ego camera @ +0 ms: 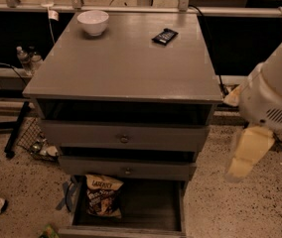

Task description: Pick brown chip bag from bottom drawer and place on counter

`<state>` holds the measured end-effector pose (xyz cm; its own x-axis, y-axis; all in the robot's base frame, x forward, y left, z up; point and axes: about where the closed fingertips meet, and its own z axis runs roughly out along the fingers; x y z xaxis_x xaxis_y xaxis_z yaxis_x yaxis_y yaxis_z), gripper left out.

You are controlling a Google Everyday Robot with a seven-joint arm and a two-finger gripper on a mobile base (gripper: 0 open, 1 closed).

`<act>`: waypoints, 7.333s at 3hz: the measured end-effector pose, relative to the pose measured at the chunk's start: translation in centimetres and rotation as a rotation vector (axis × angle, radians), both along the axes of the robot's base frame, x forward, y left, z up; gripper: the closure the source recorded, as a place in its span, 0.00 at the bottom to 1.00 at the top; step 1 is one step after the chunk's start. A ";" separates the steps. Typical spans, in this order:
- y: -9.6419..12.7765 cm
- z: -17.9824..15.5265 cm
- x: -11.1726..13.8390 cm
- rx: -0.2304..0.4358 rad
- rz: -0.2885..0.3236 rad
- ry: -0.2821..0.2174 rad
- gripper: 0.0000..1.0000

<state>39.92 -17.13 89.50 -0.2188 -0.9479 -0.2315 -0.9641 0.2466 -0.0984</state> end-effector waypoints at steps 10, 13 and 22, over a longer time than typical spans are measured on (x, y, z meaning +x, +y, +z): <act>8.8 -40.4 -1.2 0.590 -0.349 0.341 0.00; 15.6 -56.2 1.6 0.836 -0.404 0.362 0.00; 30.9 -63.3 14.3 1.128 -0.088 0.046 0.00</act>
Offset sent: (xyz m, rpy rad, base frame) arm -0.0678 0.0959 -0.1862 0.2460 0.3716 0.0185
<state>54.26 13.76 26.24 -0.3048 -0.1834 -0.9346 -0.9359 0.2397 0.2582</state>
